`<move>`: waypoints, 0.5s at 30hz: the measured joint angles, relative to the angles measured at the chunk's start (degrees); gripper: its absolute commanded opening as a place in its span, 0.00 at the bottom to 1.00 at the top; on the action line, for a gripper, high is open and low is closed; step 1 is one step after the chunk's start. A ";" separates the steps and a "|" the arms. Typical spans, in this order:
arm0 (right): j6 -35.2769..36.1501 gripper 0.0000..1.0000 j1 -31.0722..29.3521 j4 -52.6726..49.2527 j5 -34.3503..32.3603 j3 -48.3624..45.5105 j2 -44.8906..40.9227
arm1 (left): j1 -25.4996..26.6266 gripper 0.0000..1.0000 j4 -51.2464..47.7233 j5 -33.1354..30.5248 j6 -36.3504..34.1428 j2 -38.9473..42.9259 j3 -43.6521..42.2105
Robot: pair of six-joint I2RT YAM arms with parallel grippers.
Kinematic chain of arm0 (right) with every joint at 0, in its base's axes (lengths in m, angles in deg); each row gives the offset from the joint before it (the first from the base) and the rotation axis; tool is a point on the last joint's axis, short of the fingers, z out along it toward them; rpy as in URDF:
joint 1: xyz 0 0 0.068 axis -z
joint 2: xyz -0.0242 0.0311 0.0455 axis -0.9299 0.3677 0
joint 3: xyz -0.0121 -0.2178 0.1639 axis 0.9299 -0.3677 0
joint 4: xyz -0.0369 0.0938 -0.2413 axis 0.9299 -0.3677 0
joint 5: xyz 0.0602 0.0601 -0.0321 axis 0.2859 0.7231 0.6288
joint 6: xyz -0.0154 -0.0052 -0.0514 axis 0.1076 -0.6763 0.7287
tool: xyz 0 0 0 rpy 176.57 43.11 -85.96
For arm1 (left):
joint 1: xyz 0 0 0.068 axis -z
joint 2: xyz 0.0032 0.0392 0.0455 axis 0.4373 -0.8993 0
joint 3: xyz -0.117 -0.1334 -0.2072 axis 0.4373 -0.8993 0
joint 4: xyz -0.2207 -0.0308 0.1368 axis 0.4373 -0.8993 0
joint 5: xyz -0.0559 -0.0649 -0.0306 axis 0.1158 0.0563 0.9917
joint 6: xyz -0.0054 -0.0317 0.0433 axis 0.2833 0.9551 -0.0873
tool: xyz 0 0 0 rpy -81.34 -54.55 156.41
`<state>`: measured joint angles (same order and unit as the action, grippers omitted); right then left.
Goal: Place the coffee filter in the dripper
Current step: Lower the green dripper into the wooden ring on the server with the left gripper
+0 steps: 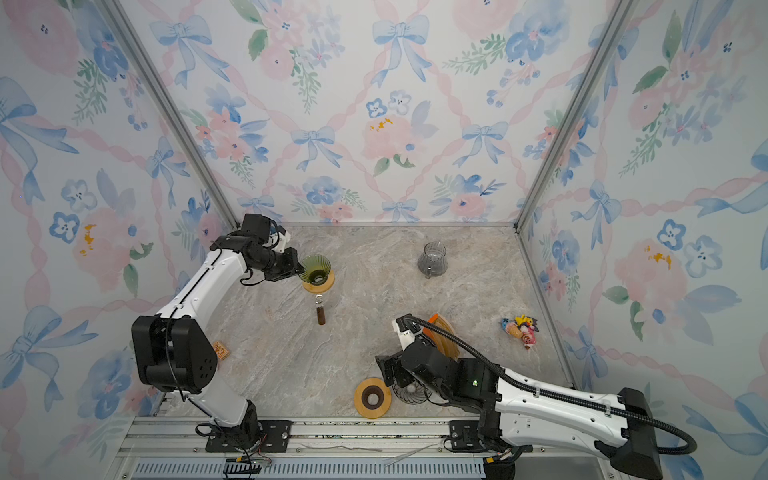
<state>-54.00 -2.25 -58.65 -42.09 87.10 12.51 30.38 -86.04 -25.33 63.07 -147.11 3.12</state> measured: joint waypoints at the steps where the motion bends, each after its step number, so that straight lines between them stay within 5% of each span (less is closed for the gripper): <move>1: 0.00 0.97 0.00 0.00 0.00 0.00 0.04 | 0.00 0.16 0.00 0.00 0.04 -0.09 0.17; 7: 0.02 0.97 0.00 0.02 0.00 0.00 0.11 | 0.00 0.26 0.02 0.28 0.04 -0.48 1.25; 15: 0.02 0.97 0.00 0.02 -0.02 0.00 0.48 | 0.00 0.25 0.02 0.44 0.07 -0.85 2.16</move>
<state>-53.98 -2.25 -58.63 -42.11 87.10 12.99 30.38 -86.02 -24.89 63.13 -147.96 5.29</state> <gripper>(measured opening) 0.968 0.266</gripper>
